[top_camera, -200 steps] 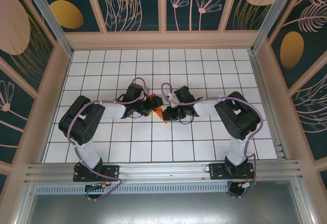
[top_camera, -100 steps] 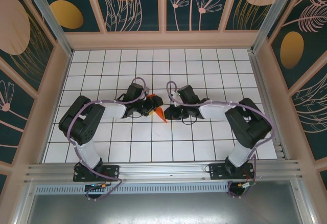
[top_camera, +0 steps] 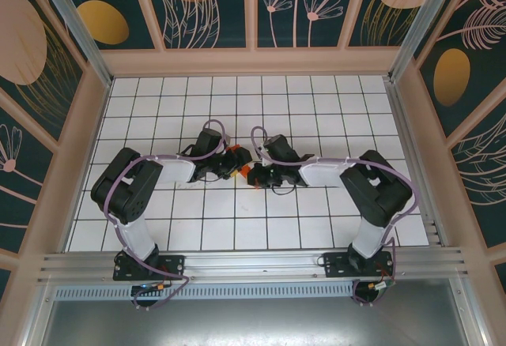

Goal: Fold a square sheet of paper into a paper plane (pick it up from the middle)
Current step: Fold the wing for the fifth time at the center of the table.

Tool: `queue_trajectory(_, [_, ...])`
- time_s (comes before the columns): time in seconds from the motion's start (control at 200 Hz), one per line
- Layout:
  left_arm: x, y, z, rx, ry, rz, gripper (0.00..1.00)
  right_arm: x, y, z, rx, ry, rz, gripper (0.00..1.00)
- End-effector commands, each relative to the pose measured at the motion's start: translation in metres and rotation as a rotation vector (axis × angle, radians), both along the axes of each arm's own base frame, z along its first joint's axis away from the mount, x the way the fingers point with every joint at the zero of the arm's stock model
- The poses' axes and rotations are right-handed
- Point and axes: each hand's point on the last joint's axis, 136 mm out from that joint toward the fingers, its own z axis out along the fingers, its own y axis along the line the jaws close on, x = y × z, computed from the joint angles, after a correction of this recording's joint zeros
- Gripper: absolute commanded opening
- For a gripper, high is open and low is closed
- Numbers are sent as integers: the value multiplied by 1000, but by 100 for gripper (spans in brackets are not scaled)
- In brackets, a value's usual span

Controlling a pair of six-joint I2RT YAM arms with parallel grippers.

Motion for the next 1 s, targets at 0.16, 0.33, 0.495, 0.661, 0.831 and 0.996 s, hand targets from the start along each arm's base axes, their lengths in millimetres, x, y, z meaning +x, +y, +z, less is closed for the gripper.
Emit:
queue_trajectory(0.16, [-2, 21, -31, 108, 60, 63, 67, 17, -2, -14, -49, 7, -67, 0])
queue_trajectory(0.33, [-3, 22, -33, 112, 65, 63, 67, 12, -11, -23, -88, 28, -68, 0])
queue_trajectory(0.495, [-3, 22, -34, 114, 68, 63, 67, 6, -11, -30, -96, 58, -48, 0])
queue_trajectory(0.661, [-3, 23, -35, 119, 69, 67, 67, 1, -12, -36, -101, 79, -33, 0])
queue_trajectory(0.831, [-3, 24, -37, 126, 73, 71, 67, -2, -16, -41, -121, 91, -32, 0])
queue_trajectory(0.996, [-4, 28, -42, 152, 85, 85, 67, -12, -22, -49, -141, 125, -16, 0])
